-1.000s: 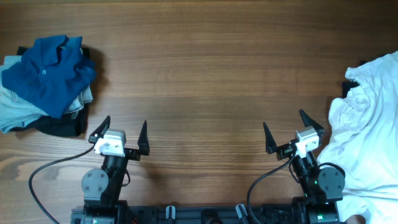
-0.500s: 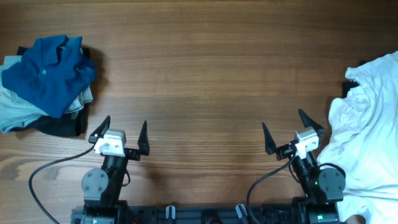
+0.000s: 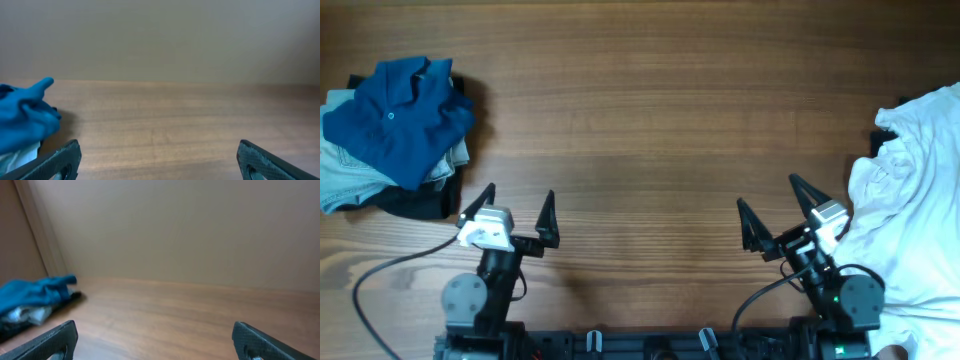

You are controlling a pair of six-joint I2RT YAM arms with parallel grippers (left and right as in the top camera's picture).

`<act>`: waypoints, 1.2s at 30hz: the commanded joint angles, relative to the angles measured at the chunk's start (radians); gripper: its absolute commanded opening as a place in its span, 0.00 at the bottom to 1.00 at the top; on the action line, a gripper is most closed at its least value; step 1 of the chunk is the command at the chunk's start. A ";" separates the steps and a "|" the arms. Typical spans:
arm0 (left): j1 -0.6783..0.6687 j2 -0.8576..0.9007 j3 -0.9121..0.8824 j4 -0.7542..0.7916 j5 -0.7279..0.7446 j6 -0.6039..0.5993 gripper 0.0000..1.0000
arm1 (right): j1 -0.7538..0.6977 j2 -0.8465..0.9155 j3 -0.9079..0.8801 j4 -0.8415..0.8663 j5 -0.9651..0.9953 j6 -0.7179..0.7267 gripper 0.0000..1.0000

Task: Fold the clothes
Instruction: 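Move both grippers from rest toward the white T-shirt on the right, then grasp the white T-shirt edge with the right gripper and lift it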

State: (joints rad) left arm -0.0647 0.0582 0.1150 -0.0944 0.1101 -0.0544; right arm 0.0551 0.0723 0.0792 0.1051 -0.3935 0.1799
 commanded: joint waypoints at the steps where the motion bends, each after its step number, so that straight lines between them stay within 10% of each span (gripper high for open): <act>1: 0.006 0.146 0.213 -0.084 0.010 -0.044 1.00 | -0.004 0.148 0.161 -0.002 -0.036 0.082 1.00; 17: 0.006 1.033 1.027 -0.556 0.076 -0.111 1.00 | -0.004 1.216 1.034 -0.764 -0.073 -0.025 1.00; 36: 0.006 1.087 1.030 -0.538 0.178 -0.111 1.00 | -0.735 1.593 1.067 -0.594 0.183 0.369 0.87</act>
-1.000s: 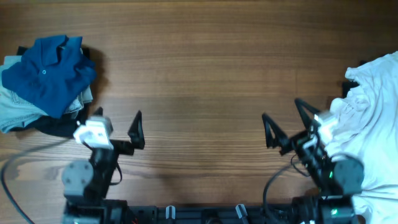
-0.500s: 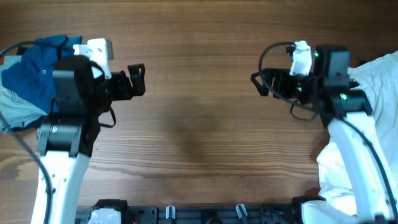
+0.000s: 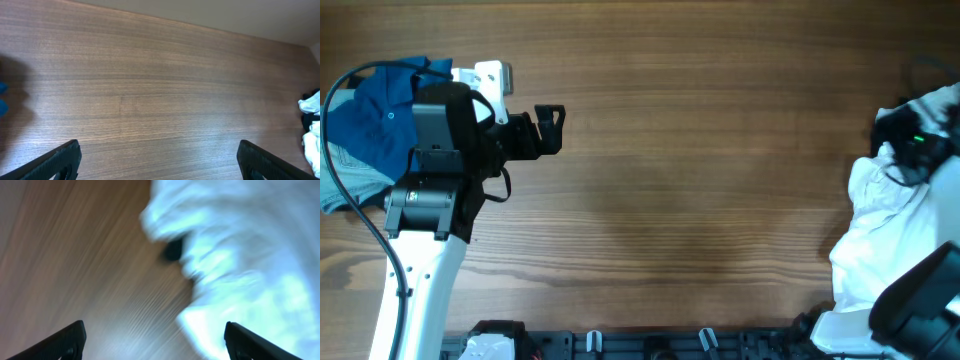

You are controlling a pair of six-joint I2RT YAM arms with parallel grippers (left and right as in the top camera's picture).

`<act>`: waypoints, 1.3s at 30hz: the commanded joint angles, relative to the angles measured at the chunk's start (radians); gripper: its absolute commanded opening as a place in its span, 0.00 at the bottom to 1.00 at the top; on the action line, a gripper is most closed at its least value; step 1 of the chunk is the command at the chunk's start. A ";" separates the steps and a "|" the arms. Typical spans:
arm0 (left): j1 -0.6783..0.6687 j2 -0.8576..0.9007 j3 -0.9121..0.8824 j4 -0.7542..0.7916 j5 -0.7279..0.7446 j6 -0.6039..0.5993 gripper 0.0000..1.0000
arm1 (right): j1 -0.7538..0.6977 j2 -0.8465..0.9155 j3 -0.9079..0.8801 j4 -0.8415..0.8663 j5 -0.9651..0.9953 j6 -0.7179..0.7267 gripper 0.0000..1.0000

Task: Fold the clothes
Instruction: 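Grasp the white T-shirt edge with the right gripper and lift it, then drag the white T-shirt leftward across the table with the right gripper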

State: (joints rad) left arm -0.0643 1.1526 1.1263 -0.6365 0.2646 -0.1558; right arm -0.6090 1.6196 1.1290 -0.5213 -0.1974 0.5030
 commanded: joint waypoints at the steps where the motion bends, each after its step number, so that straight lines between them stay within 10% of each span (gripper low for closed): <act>1: 0.005 -0.008 0.019 0.004 0.023 -0.010 1.00 | -0.093 0.065 0.017 0.047 -0.012 0.045 0.86; 13: 0.005 -0.006 0.019 0.013 0.023 -0.010 1.00 | -0.097 0.277 0.017 0.174 -0.108 -0.076 0.75; 17: 0.005 -0.006 0.019 0.014 0.023 -0.010 1.00 | -0.097 0.282 0.017 0.218 -0.105 -0.075 0.46; 20: 0.005 -0.006 0.019 0.013 0.023 -0.010 1.00 | -0.097 0.288 0.016 0.205 -0.077 -0.077 0.04; 39: 0.005 -0.006 0.019 -0.001 0.023 -0.010 1.00 | 0.037 -0.354 0.100 0.343 -0.610 -0.085 0.04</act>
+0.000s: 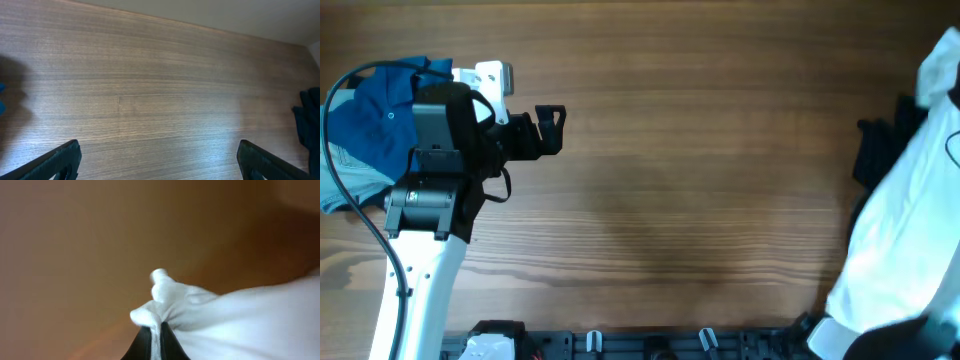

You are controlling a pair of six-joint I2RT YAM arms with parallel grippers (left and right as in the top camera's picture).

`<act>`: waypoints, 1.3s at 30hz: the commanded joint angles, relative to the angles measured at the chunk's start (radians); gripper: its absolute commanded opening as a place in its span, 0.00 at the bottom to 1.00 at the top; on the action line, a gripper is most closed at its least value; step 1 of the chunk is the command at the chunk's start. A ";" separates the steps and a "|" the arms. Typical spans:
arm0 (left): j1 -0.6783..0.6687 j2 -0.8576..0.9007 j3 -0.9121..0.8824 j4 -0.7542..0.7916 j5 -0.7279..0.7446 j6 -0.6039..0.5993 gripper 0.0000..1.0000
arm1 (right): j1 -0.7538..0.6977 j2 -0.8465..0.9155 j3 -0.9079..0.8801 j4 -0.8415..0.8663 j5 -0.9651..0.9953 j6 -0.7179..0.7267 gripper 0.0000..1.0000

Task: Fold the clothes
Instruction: 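Drag the white T-shirt leftward across the table with the right gripper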

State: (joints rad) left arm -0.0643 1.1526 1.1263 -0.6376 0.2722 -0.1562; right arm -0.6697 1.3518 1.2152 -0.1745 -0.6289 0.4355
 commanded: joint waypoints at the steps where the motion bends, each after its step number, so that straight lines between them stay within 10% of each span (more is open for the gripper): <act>1: 0.005 -0.008 0.019 0.000 0.016 -0.009 1.00 | 0.157 -0.114 0.014 -0.013 -0.193 -0.017 0.04; 11: 0.006 -0.099 0.021 0.026 -0.152 -0.009 1.00 | 0.995 -0.142 0.013 -0.179 -0.037 -0.101 0.06; 14: 0.006 -0.149 0.021 0.040 -0.222 -0.009 1.00 | 1.162 -0.130 0.013 -0.237 0.238 -0.117 0.55; 19: 0.005 -0.174 0.021 0.048 -0.220 -0.009 1.00 | 1.132 -0.169 0.014 -0.278 0.526 -0.057 0.80; 31: -0.212 0.273 0.021 0.127 -0.019 0.097 1.00 | 0.876 -0.273 0.014 -0.381 0.544 0.073 0.82; 39: -0.325 0.594 0.021 0.537 0.055 0.122 0.98 | 0.857 -0.240 0.013 -0.504 0.544 0.084 0.82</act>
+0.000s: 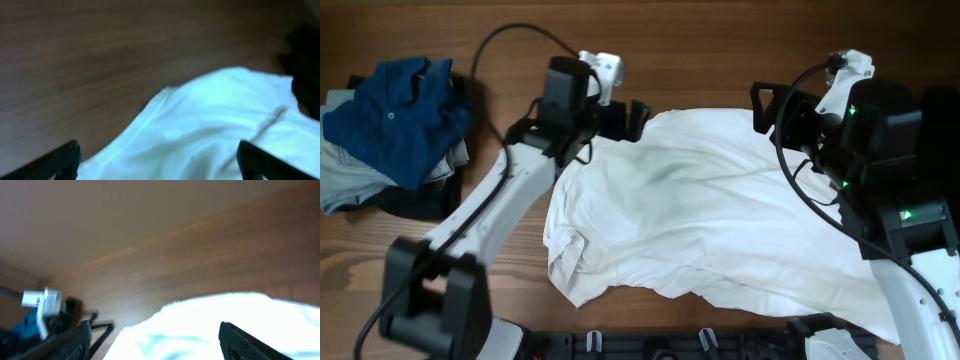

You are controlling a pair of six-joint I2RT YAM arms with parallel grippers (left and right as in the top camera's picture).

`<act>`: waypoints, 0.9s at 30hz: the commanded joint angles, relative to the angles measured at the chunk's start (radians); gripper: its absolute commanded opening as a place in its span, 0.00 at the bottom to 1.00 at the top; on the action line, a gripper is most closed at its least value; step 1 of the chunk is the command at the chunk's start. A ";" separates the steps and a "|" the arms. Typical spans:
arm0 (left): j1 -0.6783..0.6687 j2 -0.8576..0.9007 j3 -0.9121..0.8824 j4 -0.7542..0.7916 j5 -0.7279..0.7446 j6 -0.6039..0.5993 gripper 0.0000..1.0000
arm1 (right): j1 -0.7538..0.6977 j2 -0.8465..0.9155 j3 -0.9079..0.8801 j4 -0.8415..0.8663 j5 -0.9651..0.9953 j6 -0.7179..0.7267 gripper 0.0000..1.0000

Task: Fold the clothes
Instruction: 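Drag the white T-shirt leftward across the table with the right gripper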

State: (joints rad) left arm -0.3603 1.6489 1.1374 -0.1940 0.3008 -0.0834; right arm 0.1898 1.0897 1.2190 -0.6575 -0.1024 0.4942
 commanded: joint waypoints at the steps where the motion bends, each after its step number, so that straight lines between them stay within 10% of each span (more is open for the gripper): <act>1: -0.035 0.135 0.010 0.130 0.021 0.051 0.99 | -0.002 0.026 0.010 -0.031 0.018 0.034 0.82; 27: -0.154 0.506 0.034 0.345 -0.093 0.208 0.60 | -0.002 0.115 0.010 -0.182 0.014 0.032 0.81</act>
State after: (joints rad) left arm -0.5083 2.1101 1.1694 0.1600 0.2581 0.1001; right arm 0.1898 1.1992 1.2194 -0.8345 -0.1028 0.5198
